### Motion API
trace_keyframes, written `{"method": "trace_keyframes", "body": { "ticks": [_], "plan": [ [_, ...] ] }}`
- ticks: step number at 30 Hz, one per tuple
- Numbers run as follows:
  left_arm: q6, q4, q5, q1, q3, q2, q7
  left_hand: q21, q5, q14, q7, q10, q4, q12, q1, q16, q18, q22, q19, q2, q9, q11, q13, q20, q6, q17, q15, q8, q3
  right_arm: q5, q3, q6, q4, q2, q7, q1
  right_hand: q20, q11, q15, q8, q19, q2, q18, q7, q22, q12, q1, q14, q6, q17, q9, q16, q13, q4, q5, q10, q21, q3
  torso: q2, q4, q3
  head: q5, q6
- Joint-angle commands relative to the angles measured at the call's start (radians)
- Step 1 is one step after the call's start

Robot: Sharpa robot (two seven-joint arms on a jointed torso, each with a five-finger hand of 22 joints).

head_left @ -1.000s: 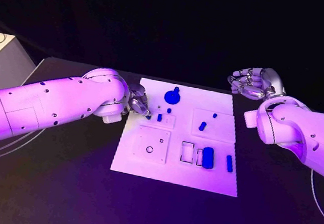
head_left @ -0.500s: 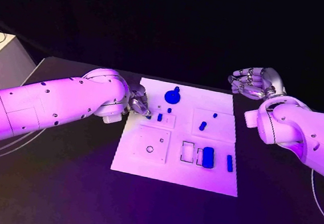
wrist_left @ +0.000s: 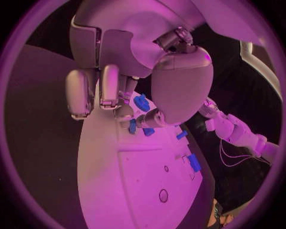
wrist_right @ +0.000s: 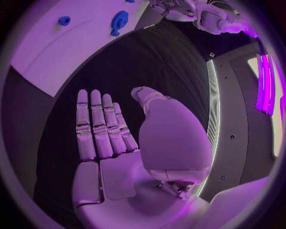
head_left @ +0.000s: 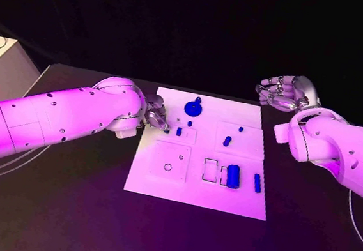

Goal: Assemble the parts on the task board

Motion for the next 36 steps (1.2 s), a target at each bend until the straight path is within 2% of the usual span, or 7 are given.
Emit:
{"method": "trace_keyframes", "body": {
  "ticks": [1, 9, 25, 36],
  "plan": [
    [0.006, 0.004, -0.034, -0.003, -0.002, 0.003, 0.001, 0.004, 0.004, 0.097, -0.003, 0.005, -0.175, 0.006, 0.004, 0.003, -0.010, 0.002, 0.007, 0.011, 0.001, 0.001, 0.002, 0.003, 0.005, 0.238, -0.005, 0.004, 0.183, -0.006, 0.000, 0.014, 0.002, 0.000, 0.013, 0.000, -0.002, -0.001, 0.000, -0.004, -0.007, 0.008, 0.014, 0.029, -0.002, -0.006, -0.002, -0.003, -0.006, -0.001, -0.002, -0.003, -0.001, -0.002, 0.006, -0.003, 0.000, -0.004, 0.000, 0.0010, -0.0005, 0.000, 0.001],
    [0.000, 0.010, -0.052, -0.008, -0.004, 0.003, 0.002, 0.006, 0.005, 0.098, -0.003, 0.007, -0.177, 0.007, 0.003, 0.004, -0.011, 0.005, 0.009, 0.011, 0.001, 0.001, 0.004, 0.002, 0.006, 0.240, -0.005, 0.004, 0.186, -0.006, 0.000, 0.015, 0.002, -0.001, 0.014, 0.000, -0.002, -0.001, 0.000, -0.004, -0.007, 0.008, 0.014, 0.029, -0.002, -0.006, -0.003, -0.003, -0.006, -0.002, -0.002, -0.003, -0.001, -0.002, 0.006, -0.003, 0.000, -0.004, 0.000, 0.0008, -0.0013, 0.000, -0.002],
    [0.023, 0.017, -0.065, -0.013, -0.005, 0.001, -0.001, 0.008, 0.010, 0.099, -0.004, 0.010, -0.183, 0.010, 0.001, 0.006, -0.012, 0.008, 0.011, 0.007, 0.002, 0.000, 0.007, 0.002, 0.011, 0.243, -0.006, 0.006, 0.192, -0.005, 0.000, 0.016, 0.003, -0.001, 0.013, -0.001, -0.002, -0.001, 0.000, -0.004, -0.007, 0.008, 0.014, 0.029, -0.002, -0.006, -0.003, -0.003, -0.006, -0.002, -0.002, -0.003, -0.001, -0.002, 0.006, -0.003, 0.000, -0.004, 0.000, 0.0007, -0.0008, -0.001, -0.006],
    [0.013, 0.016, -0.028, -0.014, -0.006, 0.007, -0.001, 0.008, 0.013, 0.100, -0.007, 0.016, -0.179, 0.010, -0.021, 0.007, -0.012, 0.010, 0.013, 0.001, 0.004, -0.002, 0.007, 0.001, 0.017, 0.245, -0.007, 0.008, 0.191, -0.016, 0.000, 0.016, 0.003, -0.001, 0.013, -0.001, -0.001, -0.001, 0.000, -0.005, -0.007, 0.010, 0.014, 0.029, -0.004, -0.007, -0.005, -0.003, -0.006, -0.003, -0.002, -0.003, -0.001, 0.000, 0.007, -0.003, 0.000, -0.004, 0.000, 0.0006, 0.0000, 0.000, -0.009]
  ]
}}
